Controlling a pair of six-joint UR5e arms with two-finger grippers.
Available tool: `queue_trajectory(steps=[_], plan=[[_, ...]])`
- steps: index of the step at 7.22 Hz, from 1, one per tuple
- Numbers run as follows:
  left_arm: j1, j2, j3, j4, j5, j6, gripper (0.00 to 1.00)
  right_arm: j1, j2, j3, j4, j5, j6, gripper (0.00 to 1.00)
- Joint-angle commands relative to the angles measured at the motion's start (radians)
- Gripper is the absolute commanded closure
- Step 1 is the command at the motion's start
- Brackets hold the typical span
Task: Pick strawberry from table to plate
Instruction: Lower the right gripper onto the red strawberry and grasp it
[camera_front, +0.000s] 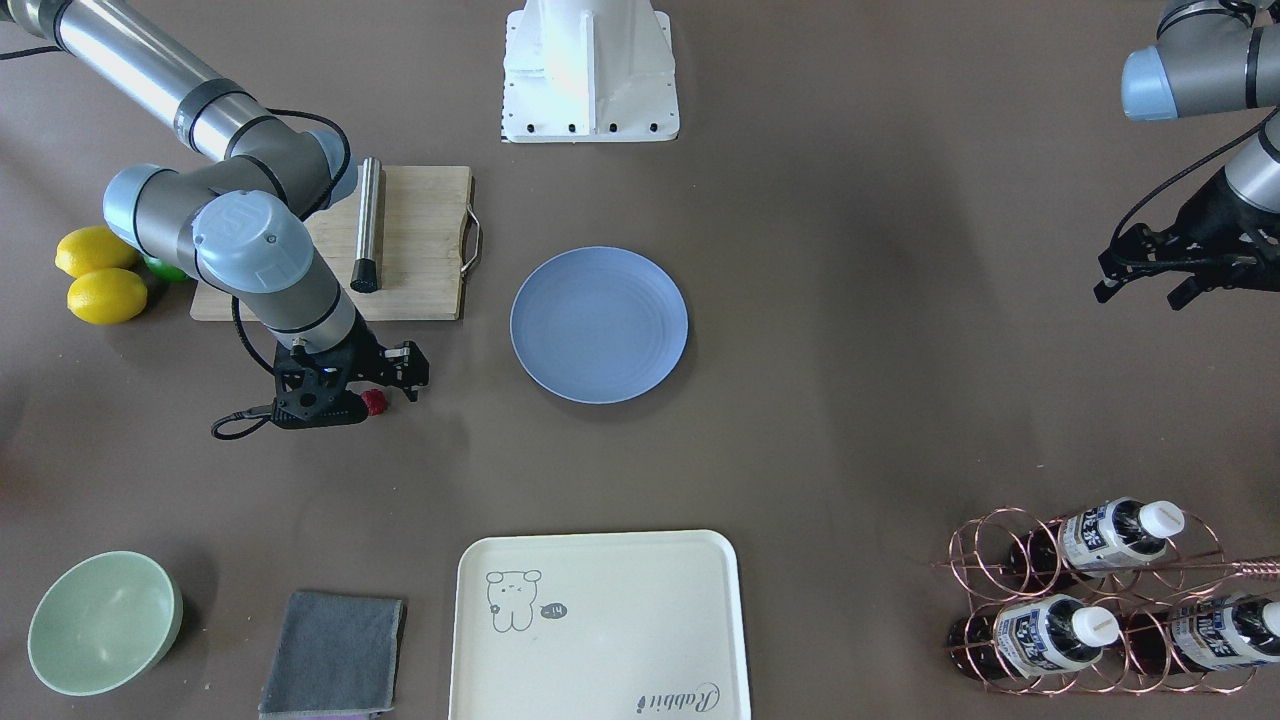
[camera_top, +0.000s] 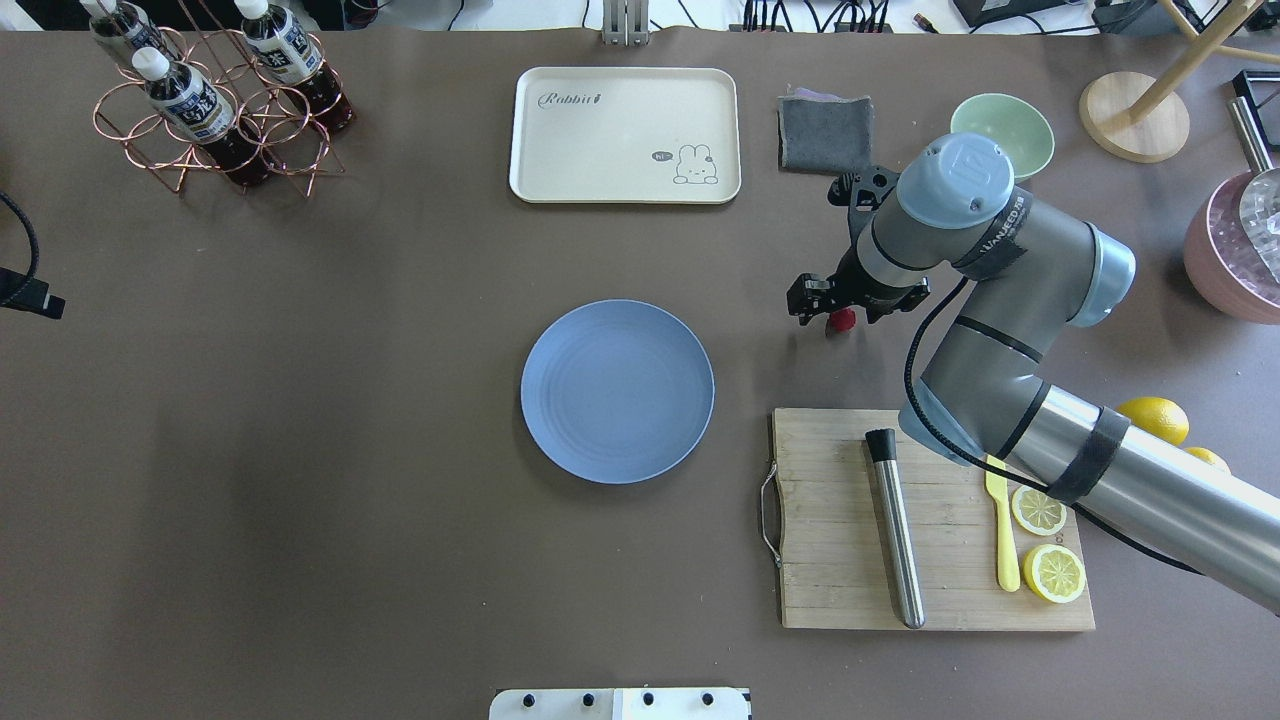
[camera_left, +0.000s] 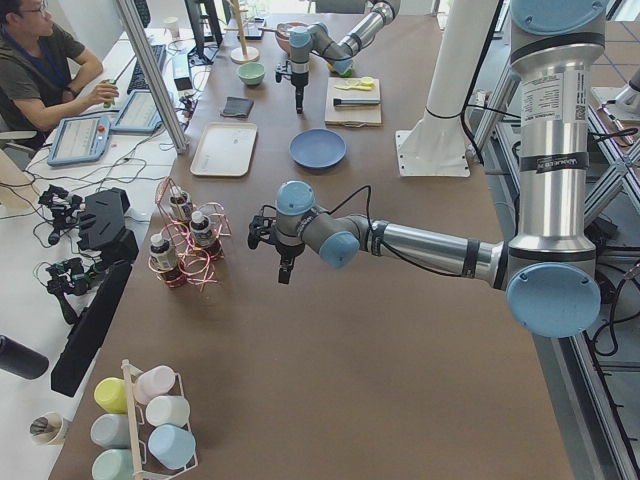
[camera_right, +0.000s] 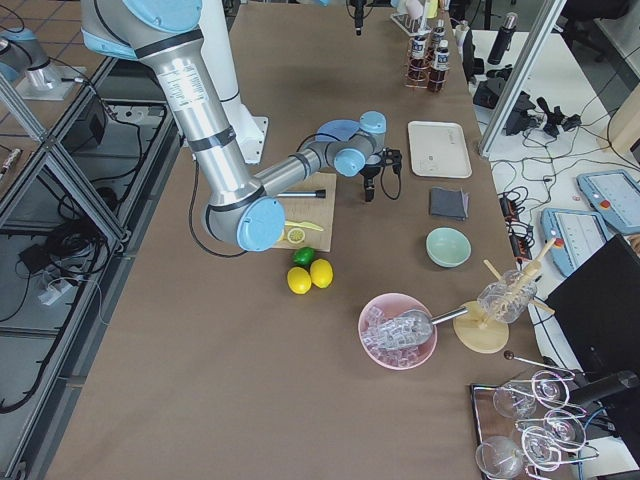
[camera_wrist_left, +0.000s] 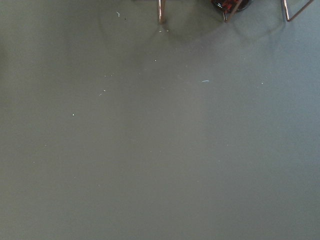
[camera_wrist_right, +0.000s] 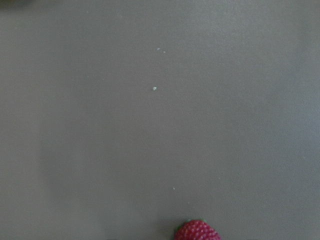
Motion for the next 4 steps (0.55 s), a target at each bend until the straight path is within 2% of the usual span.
queue_trajectory(steps=[1,2,4], plan=[[-0.001,0.001,0.001,-0.001,0.001,0.000,0.03,-0.001,0.004,-0.003,0.001,-0.005,-0.001,0.67],[-0.001,0.001,0.003,-0.001,0.001,0.000,0.03,0.004,-0.001,-0.002,0.000,-0.002,-0.004,1.00],[-0.001,-0.001,0.006,-0.001,0.001,0.000,0.03,0.030,0.001,0.008,-0.002,0.016,-0.033,1.00]])
